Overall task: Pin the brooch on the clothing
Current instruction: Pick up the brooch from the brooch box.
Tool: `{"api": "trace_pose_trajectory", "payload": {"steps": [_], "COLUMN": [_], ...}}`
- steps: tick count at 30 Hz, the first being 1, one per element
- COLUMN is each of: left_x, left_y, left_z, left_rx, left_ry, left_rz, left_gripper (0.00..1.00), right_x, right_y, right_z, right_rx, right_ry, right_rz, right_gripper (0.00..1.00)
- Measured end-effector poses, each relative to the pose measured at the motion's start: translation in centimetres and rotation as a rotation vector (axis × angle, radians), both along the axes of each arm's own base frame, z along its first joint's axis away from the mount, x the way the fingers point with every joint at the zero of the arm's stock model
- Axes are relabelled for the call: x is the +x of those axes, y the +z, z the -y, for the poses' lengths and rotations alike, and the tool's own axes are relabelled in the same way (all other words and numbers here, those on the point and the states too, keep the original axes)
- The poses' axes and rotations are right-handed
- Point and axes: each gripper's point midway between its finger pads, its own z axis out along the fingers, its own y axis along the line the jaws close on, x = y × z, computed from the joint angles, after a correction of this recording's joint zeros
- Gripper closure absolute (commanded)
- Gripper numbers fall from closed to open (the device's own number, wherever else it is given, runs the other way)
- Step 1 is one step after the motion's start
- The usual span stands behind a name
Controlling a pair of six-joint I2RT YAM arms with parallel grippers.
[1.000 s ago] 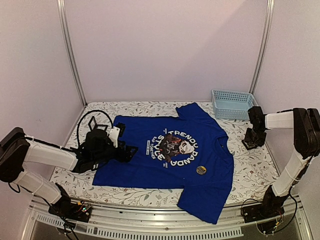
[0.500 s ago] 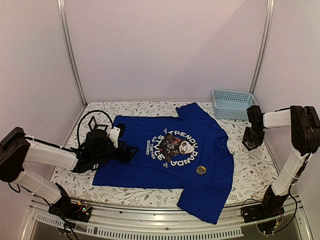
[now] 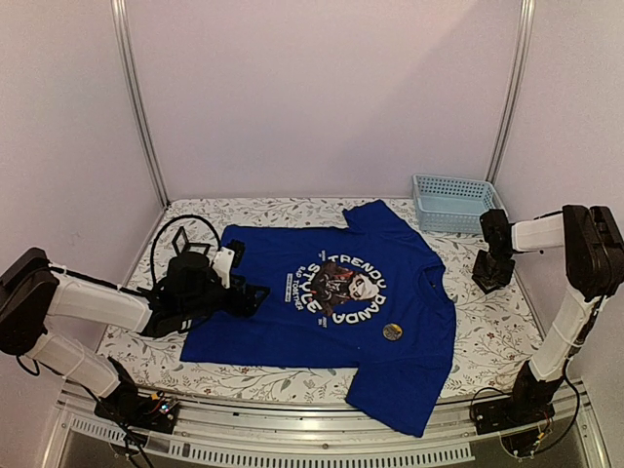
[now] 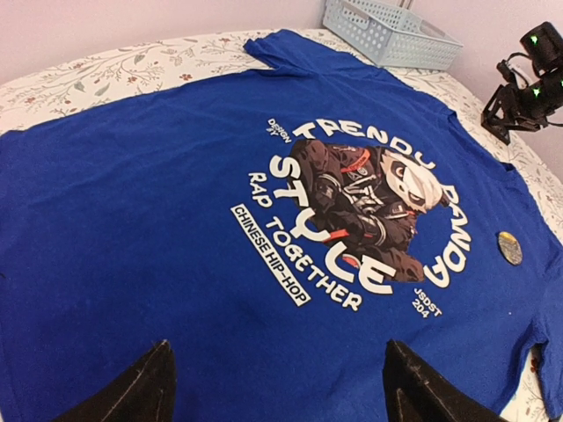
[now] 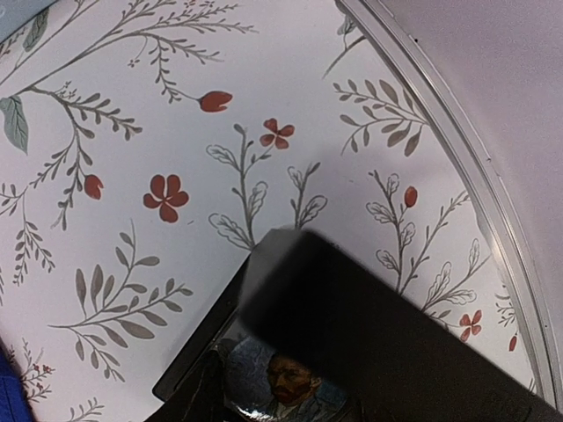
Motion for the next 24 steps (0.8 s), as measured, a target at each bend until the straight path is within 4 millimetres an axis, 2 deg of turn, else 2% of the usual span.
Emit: {"api": "trace_pose_trajectory", "payload": {"steps": [8,12,24], "left_x": [0.0,0.0,0.0], "left_y": [0.0,0.0,0.0], "left_z": [0.0,0.0,0.0], "left_rx": [0.000,0.000,0.000], "left_ry": [0.000,0.000,0.000], "left_rz": [0.000,0.000,0.001], "left_gripper": [0.19,0.19,0.20], "right_x": [0.1,0.1,-0.5], "right_y": [-0.2,-0.2,1.0], "right_z": [-0.1,-0.1,-0.3], "right_rx": [0.007,0.007,0.020], "right_ry": [0.000,0.000,0.012], "right_rz": [0.008,0.011,0.021], "right_gripper": [0.57,0.63,0.66]}}
